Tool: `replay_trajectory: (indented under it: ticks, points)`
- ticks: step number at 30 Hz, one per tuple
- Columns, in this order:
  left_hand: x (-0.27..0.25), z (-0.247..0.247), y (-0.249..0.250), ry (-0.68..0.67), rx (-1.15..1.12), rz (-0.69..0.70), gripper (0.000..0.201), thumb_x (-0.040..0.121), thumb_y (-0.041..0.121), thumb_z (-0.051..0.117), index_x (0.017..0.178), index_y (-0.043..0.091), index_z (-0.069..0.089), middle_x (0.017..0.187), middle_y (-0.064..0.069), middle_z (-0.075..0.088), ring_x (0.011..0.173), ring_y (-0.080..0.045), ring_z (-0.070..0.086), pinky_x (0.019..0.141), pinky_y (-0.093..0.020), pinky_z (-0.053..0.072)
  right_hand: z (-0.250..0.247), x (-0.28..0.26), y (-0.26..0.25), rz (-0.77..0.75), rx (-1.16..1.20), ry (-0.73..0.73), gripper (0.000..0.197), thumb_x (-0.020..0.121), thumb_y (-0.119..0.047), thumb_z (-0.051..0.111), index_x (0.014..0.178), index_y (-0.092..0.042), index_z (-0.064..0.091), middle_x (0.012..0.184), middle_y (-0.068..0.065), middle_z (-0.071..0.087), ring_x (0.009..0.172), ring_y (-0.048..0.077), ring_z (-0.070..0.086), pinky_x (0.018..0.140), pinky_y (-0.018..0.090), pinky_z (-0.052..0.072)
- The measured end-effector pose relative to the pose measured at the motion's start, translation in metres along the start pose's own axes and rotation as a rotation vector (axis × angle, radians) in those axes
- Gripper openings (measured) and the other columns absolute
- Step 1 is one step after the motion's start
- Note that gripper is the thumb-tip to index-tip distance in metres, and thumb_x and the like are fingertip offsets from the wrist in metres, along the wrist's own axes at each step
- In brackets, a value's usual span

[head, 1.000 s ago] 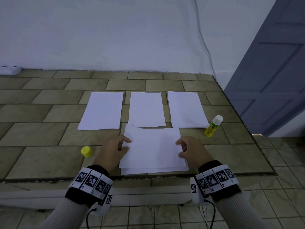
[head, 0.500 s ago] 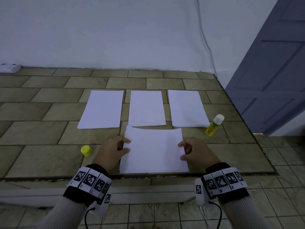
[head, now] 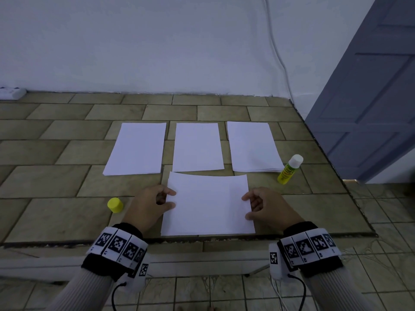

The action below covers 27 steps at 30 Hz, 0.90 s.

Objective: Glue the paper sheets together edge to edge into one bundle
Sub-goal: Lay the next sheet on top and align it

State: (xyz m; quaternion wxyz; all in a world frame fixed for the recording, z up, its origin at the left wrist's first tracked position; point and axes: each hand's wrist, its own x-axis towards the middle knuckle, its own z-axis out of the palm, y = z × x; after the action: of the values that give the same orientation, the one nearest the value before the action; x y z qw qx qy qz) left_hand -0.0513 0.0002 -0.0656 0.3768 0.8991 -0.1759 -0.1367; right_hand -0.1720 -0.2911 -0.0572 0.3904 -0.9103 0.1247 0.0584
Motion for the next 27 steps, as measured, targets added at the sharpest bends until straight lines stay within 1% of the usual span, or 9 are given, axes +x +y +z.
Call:
replay_trajectory:
  ticks: [3,7,10,12,17,20,23,27]
  points:
    - [0.0011,-0.0002,-0.0012,-0.011,-0.001,-0.004,0.021,0.085,0.019,0.073,0.100,0.030,0.063,0.097,0.016,0.057,0.086,0.007,0.050,0.067,-0.006,0.036,-0.0003,-0.0003,0.0004,-0.007,-0.009,-0.006,0.040,0.070,-0.009,0.082,0.105,-0.017,0.063,0.093,0.001,0.059,0.082,0.014,0.060,0.071,0.018,0.053]
    - [0.0009,-0.0006,-0.0007,-0.010,-0.002,-0.001,0.023,0.084,0.019,0.074,0.096,0.034,0.062,0.093,0.019,0.057,0.085,0.005,0.052,0.065,-0.006,0.036,-0.0004,-0.0004,0.0013,-0.012,-0.012,-0.009,0.040,0.071,-0.010,0.082,0.106,-0.017,0.063,0.096,0.002,0.060,0.084,0.015,0.060,0.072,0.018,0.054]
    - [0.0003,-0.0003,0.0007,-0.007,-0.001,-0.001,0.022,0.084,0.018,0.074,0.097,0.032,0.062,0.092,0.021,0.055,0.085,0.005,0.051,0.064,-0.005,0.036,-0.0007,-0.0004,0.0016,-0.011,-0.008,-0.016,0.040,0.072,-0.010,0.081,0.106,-0.018,0.062,0.096,0.002,0.059,0.084,0.013,0.060,0.071,0.016,0.053]
    - [0.0003,-0.0002,0.0002,-0.011,0.007,0.003,0.022,0.084,0.019,0.074,0.098,0.031,0.062,0.093,0.021,0.054,0.085,0.005,0.051,0.065,-0.006,0.036,-0.0010,-0.0005,0.0015,-0.005,0.005,-0.018,0.039,0.072,-0.010,0.081,0.106,-0.018,0.062,0.095,0.001,0.059,0.083,0.013,0.059,0.069,0.014,0.052]
    - [0.0001,-0.0007,-0.0019,-0.019,0.014,0.003,0.023,0.083,0.020,0.075,0.097,0.032,0.063,0.094,0.019,0.056,0.087,0.004,0.052,0.067,-0.007,0.036,-0.0015,-0.0010,0.0010,-0.007,0.018,-0.022,0.039,0.072,-0.009,0.081,0.104,-0.019,0.062,0.094,-0.001,0.059,0.081,0.011,0.059,0.067,0.012,0.051]
    - [0.0006,-0.0010,-0.0027,-0.018,0.002,0.006,0.023,0.082,0.019,0.076,0.097,0.031,0.064,0.097,0.013,0.059,0.088,0.000,0.054,0.069,-0.009,0.039,-0.0017,-0.0009,0.0004,-0.003,0.021,-0.023,0.039,0.071,-0.009,0.081,0.103,-0.020,0.061,0.093,-0.001,0.058,0.082,0.012,0.059,0.068,0.013,0.051]
    - [0.0002,-0.0023,-0.0030,-0.022,0.017,0.009,0.024,0.081,0.020,0.077,0.095,0.033,0.063,0.096,0.012,0.060,0.087,0.000,0.054,0.067,-0.008,0.038,-0.0018,-0.0013,-0.0001,-0.004,0.013,-0.025,0.039,0.072,-0.009,0.081,0.104,-0.020,0.061,0.094,-0.001,0.058,0.083,0.012,0.059,0.069,0.014,0.052]
    - [-0.0012,-0.0028,-0.0017,-0.021,0.019,0.017,0.023,0.082,0.019,0.077,0.096,0.031,0.063,0.093,0.013,0.059,0.086,0.000,0.054,0.064,-0.008,0.037,-0.0011,-0.0014,0.0001,-0.005,0.011,-0.019,0.039,0.071,-0.009,0.081,0.103,-0.021,0.062,0.095,0.001,0.059,0.083,0.013,0.059,0.070,0.016,0.052]
